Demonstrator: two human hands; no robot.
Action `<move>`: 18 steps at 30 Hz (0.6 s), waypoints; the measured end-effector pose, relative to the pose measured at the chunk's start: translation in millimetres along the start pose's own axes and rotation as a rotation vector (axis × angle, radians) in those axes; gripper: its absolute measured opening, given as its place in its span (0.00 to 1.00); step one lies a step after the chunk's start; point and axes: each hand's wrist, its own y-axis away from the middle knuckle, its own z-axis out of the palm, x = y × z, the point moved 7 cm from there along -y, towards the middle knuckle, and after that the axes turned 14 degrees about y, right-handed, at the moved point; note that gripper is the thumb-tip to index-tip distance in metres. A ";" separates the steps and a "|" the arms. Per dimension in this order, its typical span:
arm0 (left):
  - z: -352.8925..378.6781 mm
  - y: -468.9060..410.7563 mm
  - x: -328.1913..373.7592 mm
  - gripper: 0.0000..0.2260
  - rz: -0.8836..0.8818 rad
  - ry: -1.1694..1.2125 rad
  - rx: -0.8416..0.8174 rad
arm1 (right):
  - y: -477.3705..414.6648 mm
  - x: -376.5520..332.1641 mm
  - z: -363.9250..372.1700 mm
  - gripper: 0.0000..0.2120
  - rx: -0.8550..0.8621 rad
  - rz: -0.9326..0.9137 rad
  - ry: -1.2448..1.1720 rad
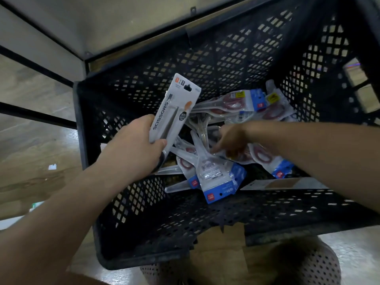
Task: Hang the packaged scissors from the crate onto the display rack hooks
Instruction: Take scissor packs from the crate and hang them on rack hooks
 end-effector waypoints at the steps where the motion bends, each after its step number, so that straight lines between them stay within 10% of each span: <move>1: -0.1 -0.9 1.1 0.17 0.000 0.004 0.000 | -1.4 -7.0 14.7 0.24 -0.036 0.014 -0.002; 5: 1.2 -2.4 5.2 0.17 0.014 0.003 0.002 | 3.3 -24.6 31.9 0.14 -0.037 0.038 0.099; 11: 5.5 -3.6 4.9 0.14 0.038 -0.029 -0.022 | 59.0 36.0 68.2 0.40 -0.860 0.395 0.652; 15: -1.9 3.7 9.5 0.12 0.042 0.033 -0.010 | 71.2 46.4 69.9 0.20 -0.707 0.390 0.551; 18: -4.5 19.6 24.7 0.12 0.063 0.133 -0.006 | 88.6 26.0 40.0 0.18 -0.278 0.248 0.532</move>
